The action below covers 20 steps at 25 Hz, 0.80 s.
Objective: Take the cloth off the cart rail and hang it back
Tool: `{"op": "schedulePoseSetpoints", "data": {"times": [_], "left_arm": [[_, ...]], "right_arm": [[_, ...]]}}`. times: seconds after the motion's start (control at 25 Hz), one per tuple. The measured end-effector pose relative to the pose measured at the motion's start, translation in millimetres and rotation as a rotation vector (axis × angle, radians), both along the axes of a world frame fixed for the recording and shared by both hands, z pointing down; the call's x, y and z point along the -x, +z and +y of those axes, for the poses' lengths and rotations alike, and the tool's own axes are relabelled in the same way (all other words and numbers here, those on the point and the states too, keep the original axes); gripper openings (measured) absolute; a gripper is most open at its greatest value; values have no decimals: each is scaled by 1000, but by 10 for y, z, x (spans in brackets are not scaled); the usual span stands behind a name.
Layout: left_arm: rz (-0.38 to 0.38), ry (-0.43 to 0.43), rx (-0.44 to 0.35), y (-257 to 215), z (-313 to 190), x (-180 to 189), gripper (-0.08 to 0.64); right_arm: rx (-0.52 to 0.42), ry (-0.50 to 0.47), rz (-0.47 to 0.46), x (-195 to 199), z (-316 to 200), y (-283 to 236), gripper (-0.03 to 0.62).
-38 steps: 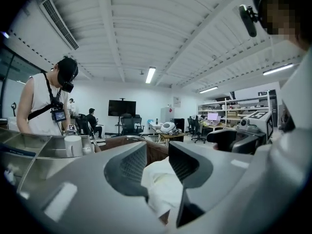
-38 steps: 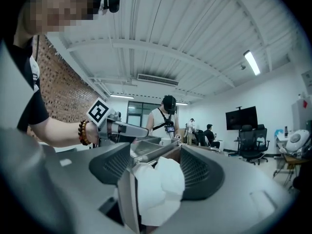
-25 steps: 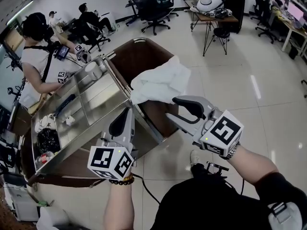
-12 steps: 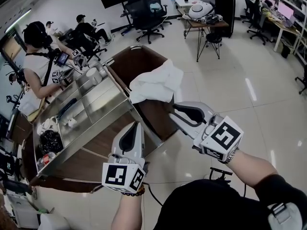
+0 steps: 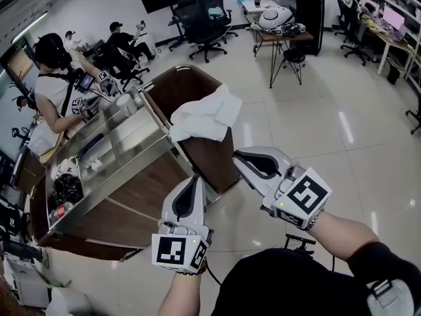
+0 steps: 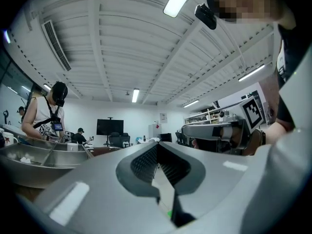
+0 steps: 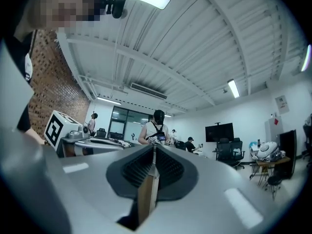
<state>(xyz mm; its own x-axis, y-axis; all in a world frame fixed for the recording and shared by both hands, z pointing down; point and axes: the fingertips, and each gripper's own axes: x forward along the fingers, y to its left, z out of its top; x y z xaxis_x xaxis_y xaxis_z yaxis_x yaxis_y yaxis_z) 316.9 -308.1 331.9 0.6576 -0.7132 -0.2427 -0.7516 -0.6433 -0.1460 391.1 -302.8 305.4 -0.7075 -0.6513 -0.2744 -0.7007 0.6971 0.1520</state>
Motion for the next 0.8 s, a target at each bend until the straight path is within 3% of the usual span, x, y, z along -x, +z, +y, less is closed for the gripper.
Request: {"op": "schedulePoseSetpoints", "data": {"times": [0.2,0.32,0.48,0.6,0.68,0.8], "left_arm": [[-4,-41,-8,29,186,-222,3],[-17,-67,-14,47,259,-343,3],[-35,-100,-20,104,348,-446,3],[-39,-107,-13,130,404,-499,3],[-42,-105,-10,125,440,-514,3],[-45,-101,-5,102,492,-491,3]], "right_arm": [[-3,-26,6,-204,174,42,0],[107,-45,-18,-294,259,122,0],[116,-69,-27,-379,312,220,0],[197,-76,-43,-393,389,252,0],[181,-74,-41,-398,416,237,0],[36,-67,-13,-382,422,186,0]]}}
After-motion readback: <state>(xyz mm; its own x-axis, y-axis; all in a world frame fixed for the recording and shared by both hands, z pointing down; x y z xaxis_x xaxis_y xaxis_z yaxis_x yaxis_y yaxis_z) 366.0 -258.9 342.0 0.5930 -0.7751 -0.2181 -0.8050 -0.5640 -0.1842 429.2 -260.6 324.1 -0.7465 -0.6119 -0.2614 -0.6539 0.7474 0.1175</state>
